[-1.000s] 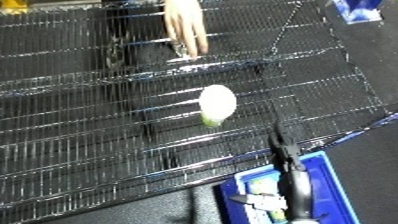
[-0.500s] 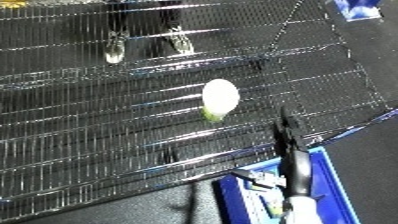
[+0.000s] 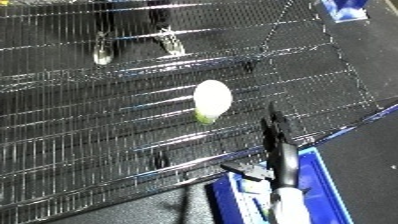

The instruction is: Pick up the object and place it into the box

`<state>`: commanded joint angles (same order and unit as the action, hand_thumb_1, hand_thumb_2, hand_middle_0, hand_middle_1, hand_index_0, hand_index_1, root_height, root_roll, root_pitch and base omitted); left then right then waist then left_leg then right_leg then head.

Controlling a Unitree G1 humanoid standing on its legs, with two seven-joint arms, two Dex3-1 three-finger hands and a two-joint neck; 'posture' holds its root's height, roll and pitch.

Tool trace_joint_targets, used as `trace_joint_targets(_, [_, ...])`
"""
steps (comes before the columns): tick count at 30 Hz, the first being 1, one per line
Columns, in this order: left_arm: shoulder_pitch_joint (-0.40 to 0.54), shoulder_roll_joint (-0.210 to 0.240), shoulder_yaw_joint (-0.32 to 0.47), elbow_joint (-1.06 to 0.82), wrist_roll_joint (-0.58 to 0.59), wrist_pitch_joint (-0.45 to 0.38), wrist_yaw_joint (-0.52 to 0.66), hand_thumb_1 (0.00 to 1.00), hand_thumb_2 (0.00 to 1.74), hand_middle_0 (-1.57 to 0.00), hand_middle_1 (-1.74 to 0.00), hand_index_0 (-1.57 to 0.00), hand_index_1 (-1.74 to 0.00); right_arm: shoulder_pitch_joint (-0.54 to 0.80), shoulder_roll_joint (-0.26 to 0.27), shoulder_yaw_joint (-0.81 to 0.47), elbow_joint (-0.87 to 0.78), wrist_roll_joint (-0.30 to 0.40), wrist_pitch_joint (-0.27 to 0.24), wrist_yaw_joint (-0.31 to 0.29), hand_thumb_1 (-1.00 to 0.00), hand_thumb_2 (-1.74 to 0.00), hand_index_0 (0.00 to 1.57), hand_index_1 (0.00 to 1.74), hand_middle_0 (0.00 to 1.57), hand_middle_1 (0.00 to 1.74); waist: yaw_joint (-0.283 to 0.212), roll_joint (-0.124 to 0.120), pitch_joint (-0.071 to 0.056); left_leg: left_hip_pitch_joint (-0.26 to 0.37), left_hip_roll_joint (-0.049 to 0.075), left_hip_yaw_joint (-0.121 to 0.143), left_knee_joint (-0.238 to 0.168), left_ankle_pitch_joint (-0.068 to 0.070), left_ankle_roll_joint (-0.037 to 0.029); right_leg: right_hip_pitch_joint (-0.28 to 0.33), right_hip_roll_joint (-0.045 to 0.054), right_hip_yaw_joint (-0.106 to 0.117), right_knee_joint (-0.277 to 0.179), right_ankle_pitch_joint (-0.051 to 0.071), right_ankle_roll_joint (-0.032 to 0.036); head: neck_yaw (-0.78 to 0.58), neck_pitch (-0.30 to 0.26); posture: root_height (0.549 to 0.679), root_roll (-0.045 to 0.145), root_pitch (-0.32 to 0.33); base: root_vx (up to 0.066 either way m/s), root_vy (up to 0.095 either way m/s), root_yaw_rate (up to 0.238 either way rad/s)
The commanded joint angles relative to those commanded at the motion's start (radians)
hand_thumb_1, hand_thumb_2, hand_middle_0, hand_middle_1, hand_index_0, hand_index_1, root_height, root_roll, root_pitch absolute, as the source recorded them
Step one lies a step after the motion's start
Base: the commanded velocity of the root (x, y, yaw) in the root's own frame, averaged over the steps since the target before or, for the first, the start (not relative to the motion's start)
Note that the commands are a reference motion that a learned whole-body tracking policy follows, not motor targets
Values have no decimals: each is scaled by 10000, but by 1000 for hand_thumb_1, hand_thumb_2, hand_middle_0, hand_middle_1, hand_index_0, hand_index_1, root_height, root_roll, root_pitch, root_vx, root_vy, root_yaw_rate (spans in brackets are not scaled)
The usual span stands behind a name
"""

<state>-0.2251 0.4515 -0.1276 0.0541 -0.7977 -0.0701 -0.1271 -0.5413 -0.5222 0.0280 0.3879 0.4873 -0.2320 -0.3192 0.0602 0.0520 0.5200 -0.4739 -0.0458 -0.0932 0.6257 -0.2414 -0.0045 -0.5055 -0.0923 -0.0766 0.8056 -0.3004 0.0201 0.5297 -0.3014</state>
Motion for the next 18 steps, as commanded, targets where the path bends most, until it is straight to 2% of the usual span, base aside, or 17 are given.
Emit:
trace_joint_targets(7, [-171,145,-173,-349,-43,184,144,1000,1740,-1570,-1740,-1570,-1740,-787,-377,81,633,199,-90,42,0,0,0,0,0,0,99,193,0,-585,-97,57,232,-45,19,-614,-37,-1,296,-33,-5,199,682,633,43,112,-4,-9,8])
trace_joint_targets(12, [-344,280,-336,-535,-122,206,305,1000,1740,-1570,-1740,-1570,-1740,-1362,-612,297,1027,365,-130,47,0,0,0,0,0,0,180,336,0,-1064,-160,122,363,-46,29,-1115,-35,13,471,-34,-10,194,923,630,43,141,-11,-8,14])
trace_joint_targets(18, [-528,424,-455,-841,-214,92,505,1000,1740,-1570,-1740,-1570,-1740,-1974,-739,586,1471,459,-279,-3,0,0,0,0,0,0,330,493,0,-1607,-223,154,473,-39,65,-1709,-14,-8,691,-44,0,399,1573,626,41,179,-3,-15,21])
